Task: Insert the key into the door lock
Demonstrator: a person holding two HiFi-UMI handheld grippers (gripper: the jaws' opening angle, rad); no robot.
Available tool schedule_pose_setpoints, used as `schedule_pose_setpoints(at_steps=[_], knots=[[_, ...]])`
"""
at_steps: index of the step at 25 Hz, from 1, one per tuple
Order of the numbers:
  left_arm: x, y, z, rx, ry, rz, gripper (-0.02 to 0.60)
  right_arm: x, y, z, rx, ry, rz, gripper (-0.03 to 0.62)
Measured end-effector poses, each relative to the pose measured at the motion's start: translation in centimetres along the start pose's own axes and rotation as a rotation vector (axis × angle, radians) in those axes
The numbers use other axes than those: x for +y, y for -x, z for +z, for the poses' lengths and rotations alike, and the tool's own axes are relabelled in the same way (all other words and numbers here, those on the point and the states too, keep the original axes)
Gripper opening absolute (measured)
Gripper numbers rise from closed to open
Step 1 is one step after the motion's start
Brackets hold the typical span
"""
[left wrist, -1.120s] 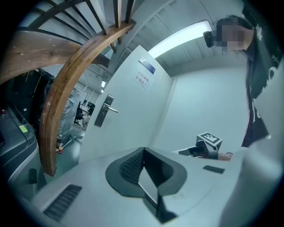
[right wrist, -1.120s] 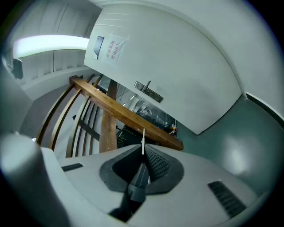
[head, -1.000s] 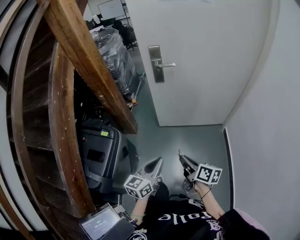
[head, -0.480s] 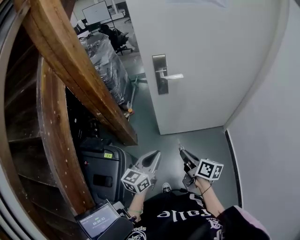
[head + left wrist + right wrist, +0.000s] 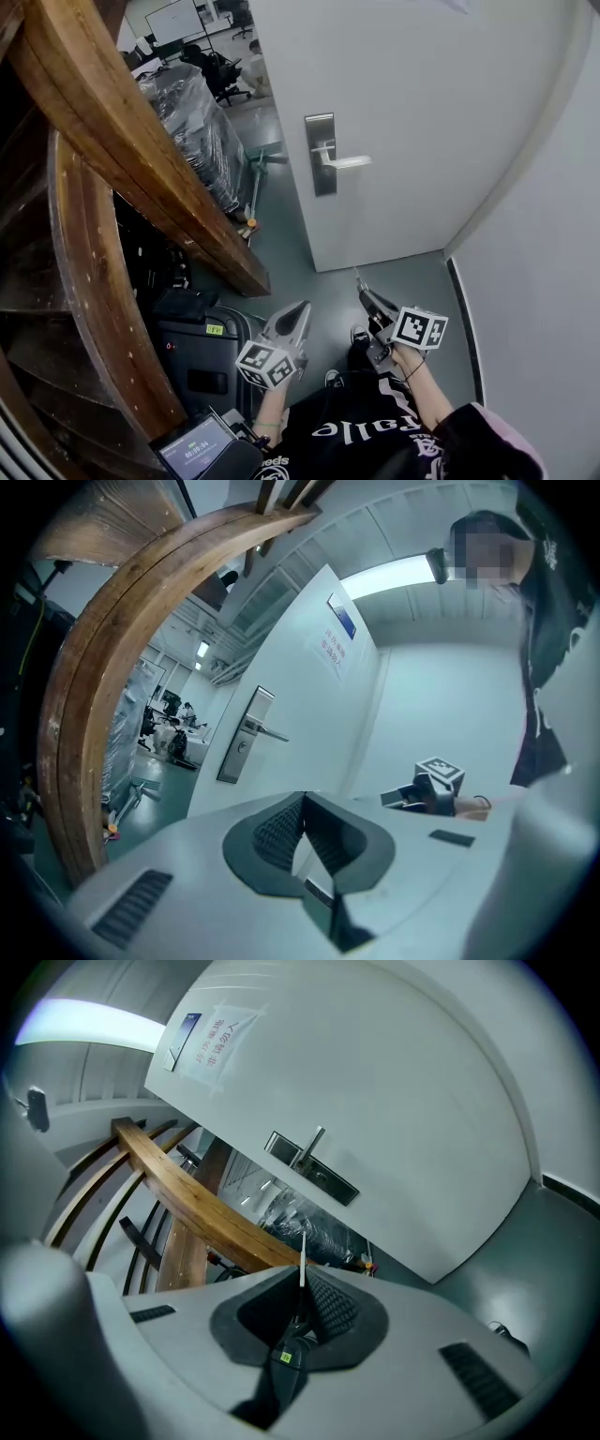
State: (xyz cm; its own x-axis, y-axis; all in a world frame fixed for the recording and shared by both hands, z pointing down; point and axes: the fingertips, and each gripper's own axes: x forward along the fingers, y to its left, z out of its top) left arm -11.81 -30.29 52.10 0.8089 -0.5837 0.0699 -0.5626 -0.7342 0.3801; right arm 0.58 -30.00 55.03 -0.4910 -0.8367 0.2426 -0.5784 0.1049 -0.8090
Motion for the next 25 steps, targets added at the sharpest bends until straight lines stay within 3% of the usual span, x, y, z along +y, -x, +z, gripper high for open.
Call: schedule_pose_setpoints(at_steps=[5,11,18,25], knots=[[3.1,-1.6,0.8,0.006,-0.006,0.040,0.005,-0.6,-5.2,3.3,0.033,0.013,0.021,0.037],[6.2,-5.3,3.5,-0.049,-0.010,0.105,0.005,-1.8,-11.4,9.4,0.060,0.029,0.061,0.035],[8.6,-9.0,5.7,-0.079,-0.011,0.165,0.005,-3.2,-17.9,15.5,0.037,-0.072,0.110,0.037],[9.8,-9.2,5.9,-0.073,-0.011,0.219,0.005,-4.7,-21.6,17.6,0.009,-0.216,0.134,0.037]])
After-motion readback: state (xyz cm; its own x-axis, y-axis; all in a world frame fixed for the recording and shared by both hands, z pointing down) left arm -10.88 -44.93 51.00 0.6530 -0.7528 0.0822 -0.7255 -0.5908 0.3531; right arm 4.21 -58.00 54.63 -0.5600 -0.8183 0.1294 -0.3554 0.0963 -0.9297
